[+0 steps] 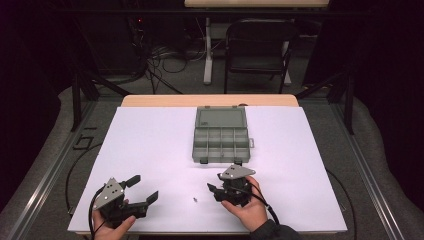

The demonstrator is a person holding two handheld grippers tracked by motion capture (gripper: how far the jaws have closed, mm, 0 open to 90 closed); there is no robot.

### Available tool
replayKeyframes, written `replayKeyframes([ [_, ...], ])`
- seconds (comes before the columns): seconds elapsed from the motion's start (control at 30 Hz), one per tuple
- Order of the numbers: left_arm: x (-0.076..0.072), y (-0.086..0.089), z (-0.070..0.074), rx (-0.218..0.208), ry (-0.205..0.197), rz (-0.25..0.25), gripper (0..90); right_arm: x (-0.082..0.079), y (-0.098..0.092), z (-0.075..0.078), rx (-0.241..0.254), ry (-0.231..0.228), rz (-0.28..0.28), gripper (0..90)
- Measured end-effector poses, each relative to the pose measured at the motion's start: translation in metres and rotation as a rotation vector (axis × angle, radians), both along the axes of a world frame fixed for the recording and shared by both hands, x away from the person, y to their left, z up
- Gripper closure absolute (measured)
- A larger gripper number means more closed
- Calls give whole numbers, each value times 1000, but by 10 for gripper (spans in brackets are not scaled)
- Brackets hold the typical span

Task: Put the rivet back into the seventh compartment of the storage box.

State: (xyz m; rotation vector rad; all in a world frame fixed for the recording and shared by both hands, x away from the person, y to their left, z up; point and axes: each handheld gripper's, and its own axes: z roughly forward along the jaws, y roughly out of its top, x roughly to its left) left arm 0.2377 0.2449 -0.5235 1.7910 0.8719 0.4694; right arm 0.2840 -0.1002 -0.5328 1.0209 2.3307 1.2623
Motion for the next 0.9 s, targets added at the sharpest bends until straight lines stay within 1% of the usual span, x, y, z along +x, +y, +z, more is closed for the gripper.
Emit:
replayKeyframes([
  [0.13, 0, -1, 0, -2, -7, 0, 148, -5, 7, -5, -5, 16, 30, 534],
  [0.33, 0, 0, 0, 2, -1, -3, 148, -12, 20, -10, 28, 34, 64, 577],
  [0.43, 0, 0, 0, 3, 0, -3, 148, -15, 28, -14, 11, 37, 91, 597],
  [0.53, 0, 0, 0, 2, -1, -2, 149, -15, 32, -17, 6, 44, 98, 629],
  [0.6, 0, 0, 0, 3, 3, -6, 148, -14, 35, -19, 22, 52, 99, 643],
  [0.67, 0, 0, 0, 4, 4, -6, 148, -14, 37, -20, 27, 56, 100, 653],
  [0.73, 0, 0, 0, 4, 3, -6, 149, -15, 39, -21, 14, 55, 110, 660],
  [0.9, 0, 0, 0, 2, 3, -4, 148, -17, 44, -24, 5, 65, 123, 676],
])
